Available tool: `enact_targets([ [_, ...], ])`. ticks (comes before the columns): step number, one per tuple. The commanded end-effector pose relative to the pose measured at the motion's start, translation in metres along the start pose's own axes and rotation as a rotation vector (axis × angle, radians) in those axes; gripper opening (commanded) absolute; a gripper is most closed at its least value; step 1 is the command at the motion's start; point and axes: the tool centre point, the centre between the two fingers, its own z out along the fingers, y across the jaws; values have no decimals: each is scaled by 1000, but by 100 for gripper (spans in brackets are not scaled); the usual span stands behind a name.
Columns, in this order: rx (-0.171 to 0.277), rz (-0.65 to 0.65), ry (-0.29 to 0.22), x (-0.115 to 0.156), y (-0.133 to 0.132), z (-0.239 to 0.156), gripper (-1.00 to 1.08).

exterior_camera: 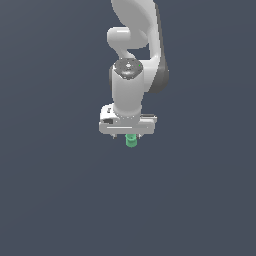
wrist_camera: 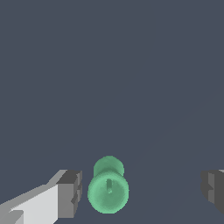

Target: Pick up the object and move it to a goal position.

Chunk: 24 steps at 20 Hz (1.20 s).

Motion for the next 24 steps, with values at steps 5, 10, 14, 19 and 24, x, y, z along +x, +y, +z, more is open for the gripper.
enact_targets([
  [5, -6, 2, -4, 1, 4, -1, 100],
  [10, -16, 3, -10, 2, 12, -3, 100],
  [14, -15, 8, -10, 1, 11, -2, 100],
  [19, -11, 42, -9, -3, 8, 4, 100],
  [24, -5, 109, -8, -11, 2, 14, 100],
])
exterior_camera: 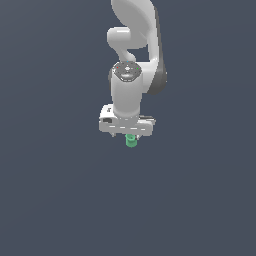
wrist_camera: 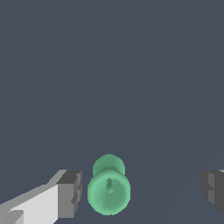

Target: Pick up the object and move it to a goal position.

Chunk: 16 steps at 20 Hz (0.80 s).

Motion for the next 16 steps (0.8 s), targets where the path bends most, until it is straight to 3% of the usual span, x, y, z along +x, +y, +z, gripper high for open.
enact_targets([
  [1, 4, 39, 0, -5, -3, 6, 100],
  [16, 27, 376, 0, -55, -20, 53, 100],
])
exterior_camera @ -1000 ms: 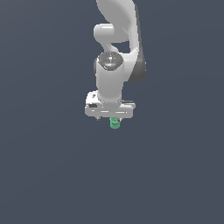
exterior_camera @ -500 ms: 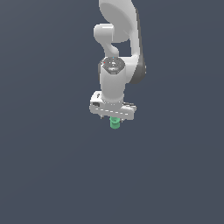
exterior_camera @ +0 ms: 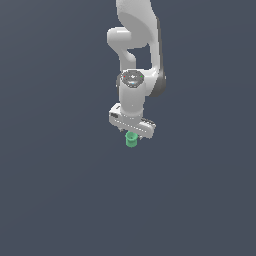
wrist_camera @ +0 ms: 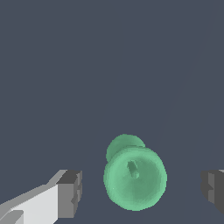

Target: Pick up the object and move it to a goal position.

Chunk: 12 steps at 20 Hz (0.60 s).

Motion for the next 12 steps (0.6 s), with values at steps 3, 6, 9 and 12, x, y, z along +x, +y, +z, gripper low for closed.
enact_targets([
  [3, 4, 75, 1, -11, 2, 9, 100],
  [6, 5, 107, 1, -16, 3, 13, 100],
  [9, 5, 126, 1, -19, 3, 15, 100],
  [12, 6, 132, 1, -20, 4, 16, 100],
])
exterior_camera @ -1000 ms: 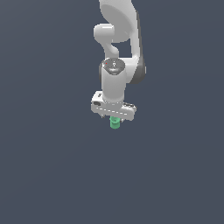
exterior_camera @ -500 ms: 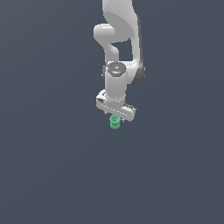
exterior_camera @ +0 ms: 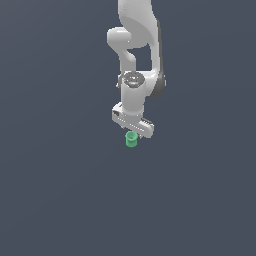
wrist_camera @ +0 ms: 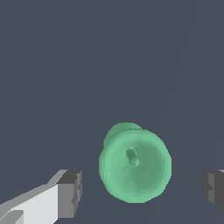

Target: Pick up the object and move it to a goal position.

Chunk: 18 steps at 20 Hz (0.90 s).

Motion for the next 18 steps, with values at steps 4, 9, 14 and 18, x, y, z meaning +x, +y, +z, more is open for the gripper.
enact_targets([
  [4, 0, 0, 0, 0, 0, 3, 100],
  [9, 0, 2, 0, -1, 1, 21, 100],
  [14, 0, 5, 0, -1, 1, 43, 100],
  [18, 0, 5, 0, -1, 0, 50, 100],
])
